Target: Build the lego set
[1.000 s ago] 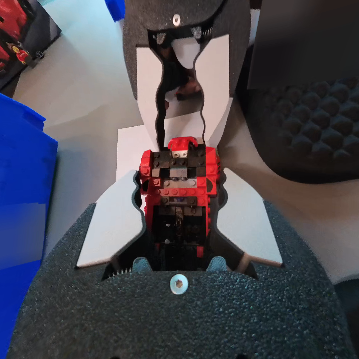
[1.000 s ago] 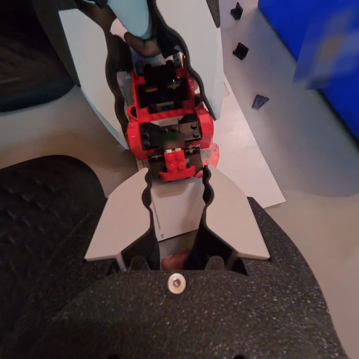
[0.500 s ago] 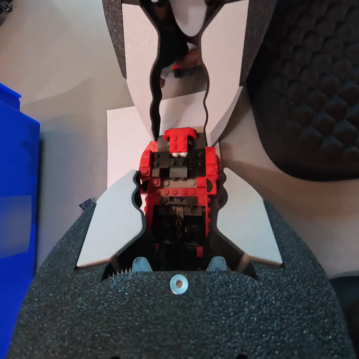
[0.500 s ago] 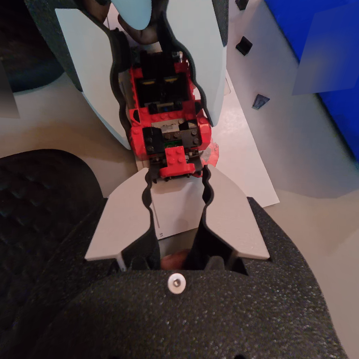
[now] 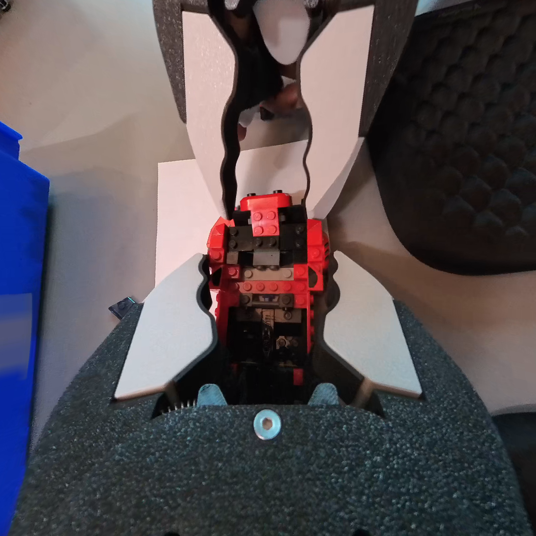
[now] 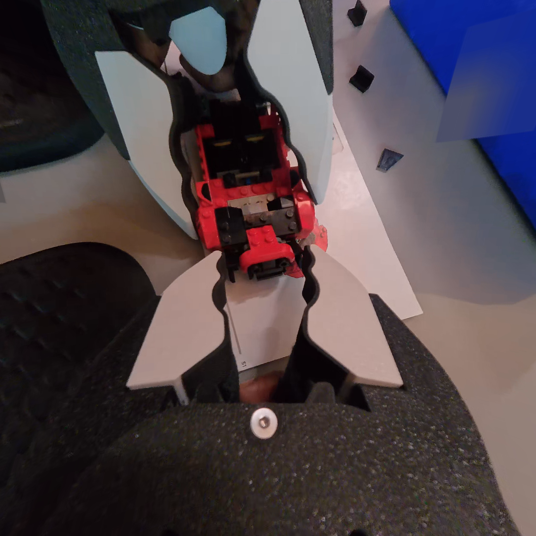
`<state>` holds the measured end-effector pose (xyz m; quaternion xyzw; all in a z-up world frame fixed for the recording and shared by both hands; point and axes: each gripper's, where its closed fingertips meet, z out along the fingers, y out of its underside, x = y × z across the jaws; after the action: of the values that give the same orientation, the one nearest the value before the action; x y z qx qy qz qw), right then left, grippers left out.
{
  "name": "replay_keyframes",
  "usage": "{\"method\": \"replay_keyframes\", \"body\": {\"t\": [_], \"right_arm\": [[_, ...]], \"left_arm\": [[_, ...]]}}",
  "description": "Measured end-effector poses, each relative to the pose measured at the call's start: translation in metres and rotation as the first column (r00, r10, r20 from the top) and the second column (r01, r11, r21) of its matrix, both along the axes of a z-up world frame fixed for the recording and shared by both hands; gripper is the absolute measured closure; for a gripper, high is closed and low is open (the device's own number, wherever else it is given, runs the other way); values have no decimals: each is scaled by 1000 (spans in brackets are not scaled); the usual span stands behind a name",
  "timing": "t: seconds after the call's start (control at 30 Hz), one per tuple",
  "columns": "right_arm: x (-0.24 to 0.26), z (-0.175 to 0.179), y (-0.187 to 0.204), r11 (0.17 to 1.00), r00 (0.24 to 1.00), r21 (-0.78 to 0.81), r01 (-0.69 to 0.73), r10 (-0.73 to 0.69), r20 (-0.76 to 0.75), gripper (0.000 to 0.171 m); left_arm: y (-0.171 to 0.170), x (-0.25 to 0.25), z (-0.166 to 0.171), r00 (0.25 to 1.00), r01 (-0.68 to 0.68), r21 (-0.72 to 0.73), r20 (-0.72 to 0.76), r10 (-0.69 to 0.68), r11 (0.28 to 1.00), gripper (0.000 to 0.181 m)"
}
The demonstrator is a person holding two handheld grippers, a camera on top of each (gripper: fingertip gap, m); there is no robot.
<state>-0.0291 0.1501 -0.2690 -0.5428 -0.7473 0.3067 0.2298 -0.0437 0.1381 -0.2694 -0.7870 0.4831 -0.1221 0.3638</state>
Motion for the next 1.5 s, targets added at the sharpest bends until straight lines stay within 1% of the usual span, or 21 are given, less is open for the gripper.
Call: {"method": "replay_keyframes", "body": {"t": [0.07, 0.13, 0.17, 0.2, 0.23, 0.27, 0.33, 0.37, 0.43, 0.47, 0.8, 0.9, 0.97, 1.07, 1.33, 1.5], "right_arm": [[2, 1, -2, 1000, 1000, -17, -9, 9, 0, 118], [4, 2, -2, 999, 1000, -32, -10, 10, 13, 100], [6, 4, 0, 1000, 1000, -31, -1, 2, 17, 97], [9, 7, 1, 999, 1000, -39, -1, 2, 21, 98], [13, 9, 1, 998, 999, -55, -6, 8, 31, 105], [16, 10, 1, 998, 999, -67, -9, 12, 43, 119], [17, 13, 5, 998, 999, -57, 16, -13, 38, 153], [16, 13, 6, 998, 999, -57, 27, -25, 38, 162], [14, 7, 5, 997, 997, -70, 45, -40, 72, 170], [14, 2, 7, 997, 994, -49, 56, -51, 93, 171], [13, -4, 5, 997, 991, -33, 76, -72, 109, 171], [13, -3, 5, 998, 990, 25, 62, -64, 128, 171], [12, -3, 5, 995, 985, 90, 44, -58, 162, 171], [12, -3, 6, 989, 975, 143, 32, -62, 212, 171], [13, -3, 5, 979, 954, 204, 24, -83, 290, 171], [13, -4, 5, 965, 942, 260, -14, -74, 327, 171]], "left_arm": [[0, 1, 0, 1000, 4, 8, 5, -4, 1000, 104], [0, 1, 0, 1000, 6, 12, 1, -6, 1000, 104], [0, 1, 0, 1000, 6, 13, 1, -6, 1000, 104], [0, 1, 0, 1000, 5, 14, 3, -5, 1000, 104], [0, 1, 0, 1000, 5, 15, 4, -5, 1000, 104], [0, 1, 0, 1000, 5, 15, 5, -5, 1000, 104], [0, 1, 0, 1000, 5, 15, 5, -5, 1000, 104], [0, 1, 0, 1000, 5, 14, 6, -5, 1000, 104], [0, 1, 0, 1000, 6, 15, 6, -6, 1000, 104], [-1, 1, 0, 1000, 6, 16, 6, -6, 1000, 104], [-1, 1, 0, 1000, 2, 23, 19, -3, 1000, 104], [0, 1, 0, 1000, -1, 26, 12, 0, 1000, 104], [0, 1, 0, 1000, -1, 26, 9, 0, 1000, 104], [0, 1, 0, 1000, -1, 26, 3, 1, 1000, 104], [0, 1, 0, 1000, -14, 20, 0, 14, 1000, 104], [0, 1, 0, 1000, -17, 20, 4, 17, 1000, 104]]}}
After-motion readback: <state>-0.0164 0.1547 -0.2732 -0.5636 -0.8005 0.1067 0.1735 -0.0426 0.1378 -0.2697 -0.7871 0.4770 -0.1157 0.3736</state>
